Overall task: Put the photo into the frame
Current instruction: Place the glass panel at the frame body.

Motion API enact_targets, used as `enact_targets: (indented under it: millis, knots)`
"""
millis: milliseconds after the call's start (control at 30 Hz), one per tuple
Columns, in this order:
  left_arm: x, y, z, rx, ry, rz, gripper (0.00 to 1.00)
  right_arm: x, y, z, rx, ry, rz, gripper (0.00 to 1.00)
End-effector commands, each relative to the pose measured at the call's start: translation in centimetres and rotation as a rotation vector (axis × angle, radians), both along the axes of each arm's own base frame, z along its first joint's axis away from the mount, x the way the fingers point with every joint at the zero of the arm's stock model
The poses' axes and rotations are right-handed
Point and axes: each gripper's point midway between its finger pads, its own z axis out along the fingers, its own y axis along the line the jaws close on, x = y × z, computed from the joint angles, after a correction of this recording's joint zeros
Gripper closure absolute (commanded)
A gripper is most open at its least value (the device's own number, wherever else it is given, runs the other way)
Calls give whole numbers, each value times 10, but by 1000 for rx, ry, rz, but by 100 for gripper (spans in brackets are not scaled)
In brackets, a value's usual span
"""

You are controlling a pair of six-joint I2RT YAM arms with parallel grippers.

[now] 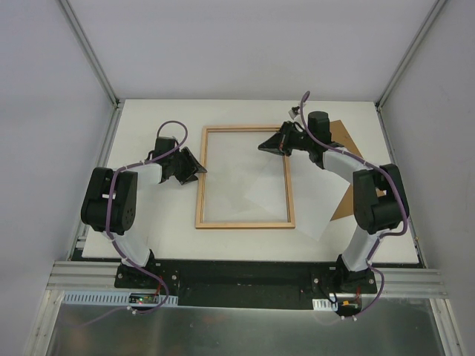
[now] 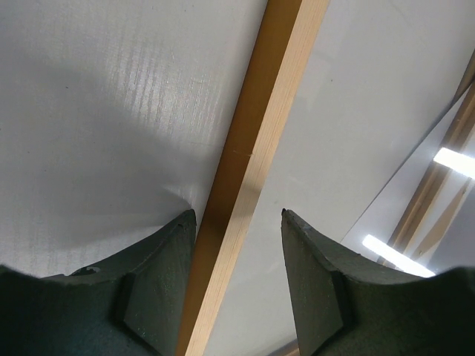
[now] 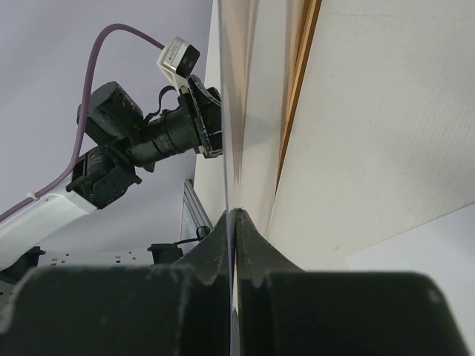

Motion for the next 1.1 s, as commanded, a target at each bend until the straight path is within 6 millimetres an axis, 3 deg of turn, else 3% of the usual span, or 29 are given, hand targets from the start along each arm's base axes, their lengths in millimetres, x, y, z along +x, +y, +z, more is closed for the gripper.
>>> enact_targets:
  millis: [0, 800, 1067]
  knots:
    - [-31, 6, -33, 59, 141, -31, 49, 6, 5, 24, 38, -89, 8, 99]
    - [-32, 4, -29, 48, 137, -29, 48, 17, -6, 15, 80, -17, -61, 99]
    - [-31, 24, -16, 134, 77, 45, 47, 18, -6, 15, 91, -9, -65, 99]
